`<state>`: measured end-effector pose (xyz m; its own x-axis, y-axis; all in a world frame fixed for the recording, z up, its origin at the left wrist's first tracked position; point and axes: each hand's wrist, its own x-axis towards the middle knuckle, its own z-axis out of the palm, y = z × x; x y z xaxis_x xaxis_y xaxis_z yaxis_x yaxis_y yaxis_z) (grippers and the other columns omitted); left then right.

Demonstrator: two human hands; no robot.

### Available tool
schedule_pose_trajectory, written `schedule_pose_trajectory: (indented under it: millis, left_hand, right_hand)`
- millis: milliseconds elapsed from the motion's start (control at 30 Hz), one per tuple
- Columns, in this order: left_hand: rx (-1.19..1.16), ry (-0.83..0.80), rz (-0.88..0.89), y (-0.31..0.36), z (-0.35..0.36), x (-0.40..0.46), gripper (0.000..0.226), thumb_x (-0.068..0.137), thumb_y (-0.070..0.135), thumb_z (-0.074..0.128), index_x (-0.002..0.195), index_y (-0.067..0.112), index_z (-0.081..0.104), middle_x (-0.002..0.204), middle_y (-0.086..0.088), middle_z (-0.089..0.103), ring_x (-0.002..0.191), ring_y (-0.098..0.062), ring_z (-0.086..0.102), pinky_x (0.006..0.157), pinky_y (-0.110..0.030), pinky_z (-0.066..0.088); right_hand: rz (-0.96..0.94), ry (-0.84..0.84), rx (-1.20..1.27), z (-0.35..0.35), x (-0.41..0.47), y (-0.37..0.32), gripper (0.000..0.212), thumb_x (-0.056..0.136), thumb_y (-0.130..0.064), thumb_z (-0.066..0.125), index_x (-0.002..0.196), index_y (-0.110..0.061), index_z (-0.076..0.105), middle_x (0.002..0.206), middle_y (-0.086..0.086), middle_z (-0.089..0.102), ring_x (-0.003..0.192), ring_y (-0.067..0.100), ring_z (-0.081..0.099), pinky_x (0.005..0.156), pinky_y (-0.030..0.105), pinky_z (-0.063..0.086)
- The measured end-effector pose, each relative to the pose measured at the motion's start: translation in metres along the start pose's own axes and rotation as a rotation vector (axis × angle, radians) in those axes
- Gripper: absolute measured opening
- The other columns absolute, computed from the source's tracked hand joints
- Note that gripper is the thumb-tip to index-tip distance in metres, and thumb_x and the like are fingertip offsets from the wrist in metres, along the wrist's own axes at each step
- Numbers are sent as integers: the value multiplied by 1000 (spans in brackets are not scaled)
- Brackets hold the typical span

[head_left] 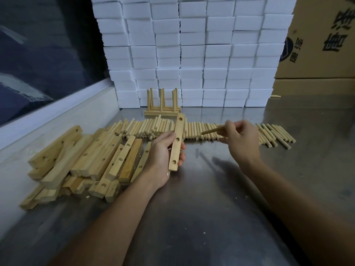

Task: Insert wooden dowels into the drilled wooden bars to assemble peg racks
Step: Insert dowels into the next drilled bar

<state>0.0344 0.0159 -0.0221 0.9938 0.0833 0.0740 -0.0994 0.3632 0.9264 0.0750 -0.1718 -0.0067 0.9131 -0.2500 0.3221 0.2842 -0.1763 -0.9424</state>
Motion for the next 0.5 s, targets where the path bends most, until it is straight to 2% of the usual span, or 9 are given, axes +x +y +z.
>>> schedule_pose_trajectory:
  millis: [100, 200, 333, 400, 500]
  left_hand:
    - [6, -6, -4, 2, 2, -1, 22, 102, 16, 43, 96, 6, 61, 67, -10, 60, 47, -22, 52, 39, -25, 37]
    - [7, -3, -15, 5, 3, -2, 20, 102, 13, 43, 97, 6, 61, 67, -10, 61, 46, -23, 54, 40, -26, 40]
    - [2, -27, -35, 6, 5, -4, 20, 102, 8, 41, 102, 1, 60, 74, -13, 64, 49, -25, 59, 43, -31, 50]
    - [-33, -42, -44, 7, 6, -4, 21, 101, 5, 39, 101, 0, 60, 75, -14, 63, 51, -25, 60, 46, -33, 52]
    - [-58, -60, -44, 7, 6, -3, 25, 99, 4, 39, 102, 8, 63, 72, -13, 58, 50, -25, 58, 46, -34, 52]
  right_hand:
    - [101, -87, 222, -2, -7, -5, 16, 101, -17, 50, 94, -3, 54, 86, 11, 76, 81, 20, 75, 76, 34, 61]
    - [200, -138, 340, 0, -13, -11, 27, 104, -23, 46, 99, 0, 59, 84, 10, 76, 72, 19, 72, 69, 29, 60]
    - [265, -88, 375, 1, -15, -11, 26, 105, -28, 47, 97, -6, 58, 73, 3, 57, 61, 11, 55, 58, 24, 50]
    - [294, -104, 441, 2, -15, -12, 23, 104, -22, 48, 94, -5, 59, 68, 4, 62, 57, 12, 58, 56, 24, 51]
    - [318, -135, 461, 3, -18, -16, 21, 101, -13, 52, 89, -2, 65, 71, 10, 72, 61, 16, 68, 56, 23, 56]
